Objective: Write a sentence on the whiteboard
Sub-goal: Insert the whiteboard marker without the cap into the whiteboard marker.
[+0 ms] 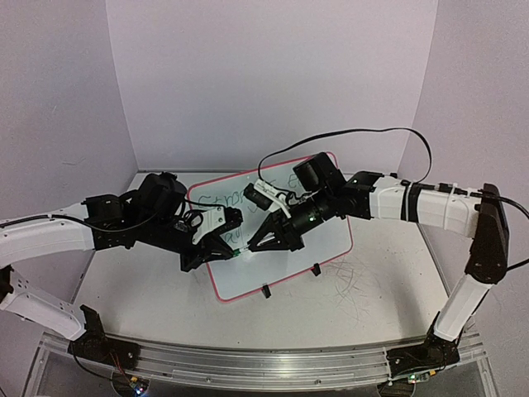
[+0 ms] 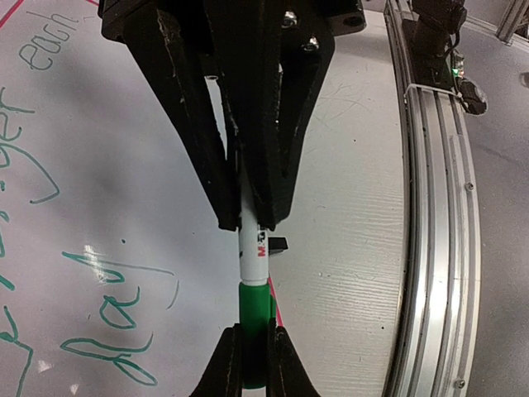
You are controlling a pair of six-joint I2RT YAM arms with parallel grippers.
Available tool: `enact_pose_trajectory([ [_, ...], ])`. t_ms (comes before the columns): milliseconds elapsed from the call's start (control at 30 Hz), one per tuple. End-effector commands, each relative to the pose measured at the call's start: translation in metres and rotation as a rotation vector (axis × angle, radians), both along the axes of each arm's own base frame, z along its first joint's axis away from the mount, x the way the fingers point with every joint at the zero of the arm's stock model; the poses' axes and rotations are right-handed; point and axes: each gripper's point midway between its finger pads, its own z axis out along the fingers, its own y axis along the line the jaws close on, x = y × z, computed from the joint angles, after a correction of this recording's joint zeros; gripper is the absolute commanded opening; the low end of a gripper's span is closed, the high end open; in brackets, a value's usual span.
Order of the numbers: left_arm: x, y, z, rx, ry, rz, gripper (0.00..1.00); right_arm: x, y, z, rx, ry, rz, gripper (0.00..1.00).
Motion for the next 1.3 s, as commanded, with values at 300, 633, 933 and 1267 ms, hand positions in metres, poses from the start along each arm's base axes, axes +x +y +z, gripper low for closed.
enact_pose_trajectory([
  [300,0.005,-0.019,0.045,-0.105,-0.078,-0.027,0.0,-0.017,0.024,0.006,0.078,0.033,0.064,0.0],
  [633,0.005,-0.019,0.048,-0.109,-0.083,-0.021,0.0,-0.021,0.031,0.002,0.076,0.036,0.047,0.0],
  [933,0.003,-0.016,0.054,-0.125,-0.087,-0.007,0.0,-0.028,0.038,0.0,0.084,0.047,0.048,0.0],
  [1267,0.002,-0.014,0.058,-0.141,-0.098,0.003,0.0,-0.038,0.047,-0.008,0.084,0.069,0.055,0.0],
])
